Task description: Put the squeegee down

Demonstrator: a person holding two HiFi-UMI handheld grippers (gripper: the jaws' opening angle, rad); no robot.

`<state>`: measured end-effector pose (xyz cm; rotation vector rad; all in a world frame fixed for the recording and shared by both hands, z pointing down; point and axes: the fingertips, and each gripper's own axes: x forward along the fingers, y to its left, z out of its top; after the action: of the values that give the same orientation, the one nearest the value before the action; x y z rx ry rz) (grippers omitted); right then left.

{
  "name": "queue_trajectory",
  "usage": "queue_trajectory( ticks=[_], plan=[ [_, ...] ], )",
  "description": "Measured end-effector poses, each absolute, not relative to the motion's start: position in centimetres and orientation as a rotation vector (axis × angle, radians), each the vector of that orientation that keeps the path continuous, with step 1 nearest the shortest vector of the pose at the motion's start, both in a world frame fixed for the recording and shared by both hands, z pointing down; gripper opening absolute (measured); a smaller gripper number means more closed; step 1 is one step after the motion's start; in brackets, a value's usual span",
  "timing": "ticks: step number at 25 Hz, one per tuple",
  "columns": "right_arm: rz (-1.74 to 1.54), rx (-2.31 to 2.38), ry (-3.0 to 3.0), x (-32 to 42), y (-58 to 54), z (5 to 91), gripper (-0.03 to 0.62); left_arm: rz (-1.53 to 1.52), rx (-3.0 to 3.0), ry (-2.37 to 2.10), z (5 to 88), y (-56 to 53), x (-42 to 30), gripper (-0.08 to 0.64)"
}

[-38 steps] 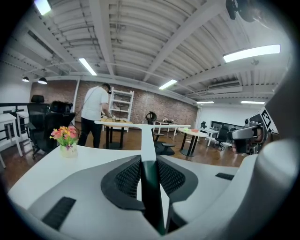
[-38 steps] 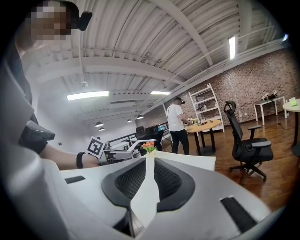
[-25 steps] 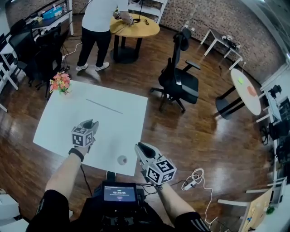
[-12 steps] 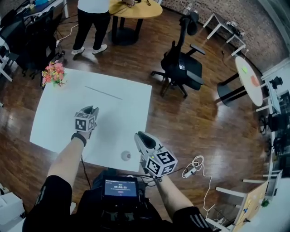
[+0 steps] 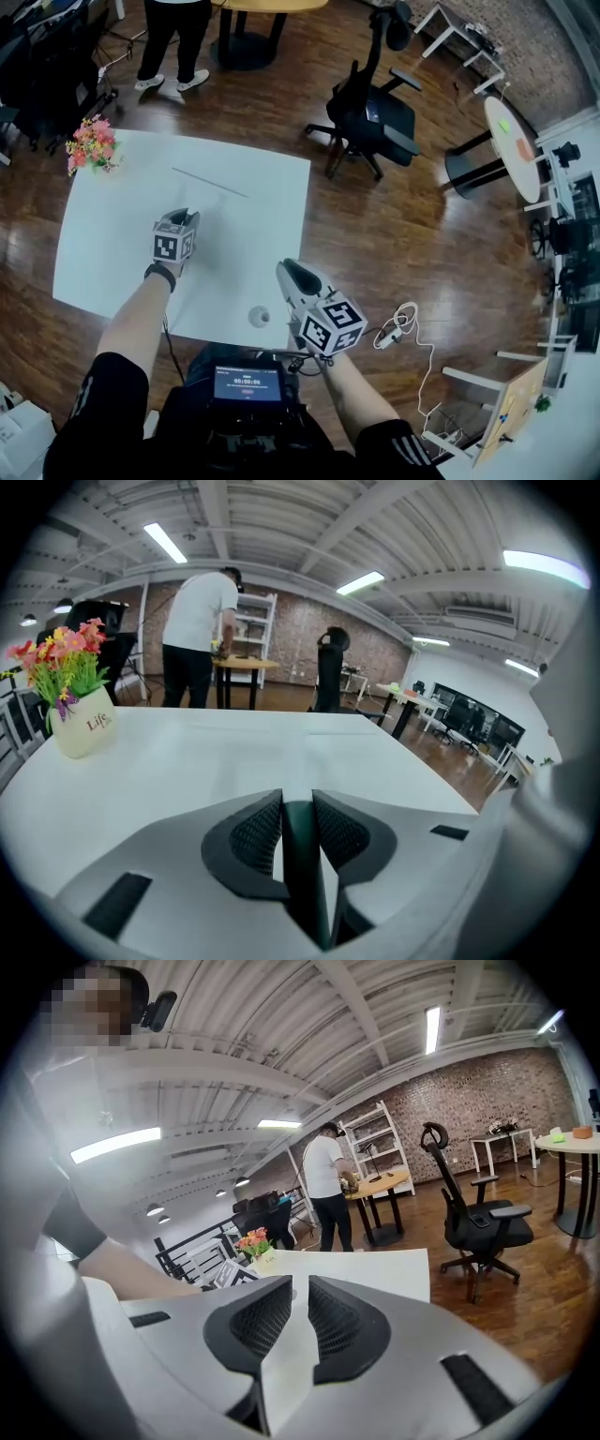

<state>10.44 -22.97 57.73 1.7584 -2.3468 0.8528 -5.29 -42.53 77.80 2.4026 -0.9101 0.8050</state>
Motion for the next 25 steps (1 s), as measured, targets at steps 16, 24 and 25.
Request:
queue_trajectory(
  ticks=[16,24,25],
  plan=[
    [0.886,1.756,-2.317,10.2,-23.0,58.6,0.075,0.935,2.341,-0.912,81.1,-41.8,-7.0,0.083],
    [0.893,1.761,-2.322,10.0,-22.6,58.5,0.075,0.924,2.35,-0.848,81.1,-41.3,-6.3,0.18],
    [0.892,1.759,-2.326,9.9,-22.6,58.4,0.075,0.92,2.352,-0.851,81.0,-41.3,-6.3,0.213]
  ],
)
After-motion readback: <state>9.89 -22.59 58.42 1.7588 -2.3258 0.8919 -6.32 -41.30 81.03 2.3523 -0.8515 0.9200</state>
